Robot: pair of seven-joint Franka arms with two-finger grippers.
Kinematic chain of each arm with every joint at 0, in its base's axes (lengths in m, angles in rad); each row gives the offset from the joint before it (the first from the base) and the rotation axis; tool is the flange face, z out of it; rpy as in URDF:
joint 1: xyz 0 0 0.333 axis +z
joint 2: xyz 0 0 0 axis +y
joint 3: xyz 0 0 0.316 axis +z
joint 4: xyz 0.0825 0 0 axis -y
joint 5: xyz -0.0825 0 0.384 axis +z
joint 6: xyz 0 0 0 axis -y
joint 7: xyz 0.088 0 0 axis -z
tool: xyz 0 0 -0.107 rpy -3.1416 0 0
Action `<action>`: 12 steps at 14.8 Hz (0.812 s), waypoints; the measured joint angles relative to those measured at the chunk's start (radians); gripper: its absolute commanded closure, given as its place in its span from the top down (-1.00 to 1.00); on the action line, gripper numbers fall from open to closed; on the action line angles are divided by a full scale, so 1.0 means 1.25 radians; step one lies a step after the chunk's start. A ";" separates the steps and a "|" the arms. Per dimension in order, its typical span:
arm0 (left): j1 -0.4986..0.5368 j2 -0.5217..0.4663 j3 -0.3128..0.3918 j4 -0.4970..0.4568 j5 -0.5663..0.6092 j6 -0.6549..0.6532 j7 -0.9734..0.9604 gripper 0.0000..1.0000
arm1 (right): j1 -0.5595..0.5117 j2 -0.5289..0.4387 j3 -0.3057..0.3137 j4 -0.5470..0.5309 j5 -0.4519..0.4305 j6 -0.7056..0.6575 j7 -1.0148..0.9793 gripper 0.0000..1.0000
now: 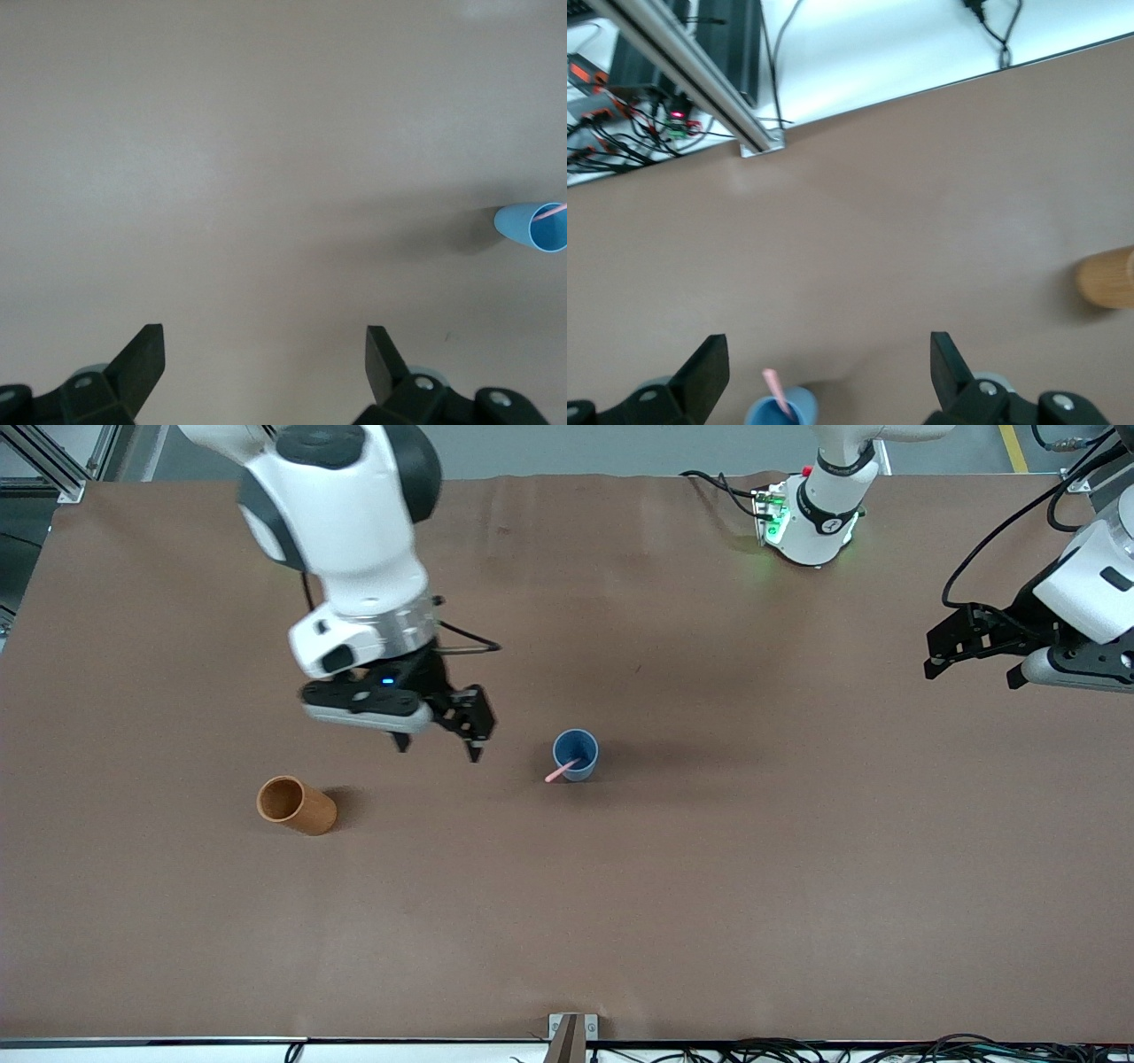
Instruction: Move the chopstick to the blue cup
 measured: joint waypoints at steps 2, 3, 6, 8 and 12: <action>0.000 0.000 0.000 0.000 0.000 0.002 0.000 1.00 | -0.001 -0.064 -0.094 0.002 0.096 -0.087 -0.140 1.00; 0.000 0.000 -0.001 0.000 0.000 0.003 -0.001 1.00 | -0.002 -0.098 -0.143 0.003 0.128 -0.145 -0.210 1.00; 0.000 0.000 -0.001 0.000 0.000 0.003 -0.001 1.00 | -0.005 -0.182 -0.270 0.003 0.168 -0.307 -0.376 1.00; 0.000 0.000 0.000 0.000 0.000 0.003 -0.001 1.00 | -0.007 -0.219 -0.343 0.003 0.201 -0.384 -0.460 1.00; 0.000 0.000 0.000 0.000 0.000 0.003 -0.001 1.00 | -0.011 -0.283 -0.452 -0.024 0.229 -0.459 -0.603 1.00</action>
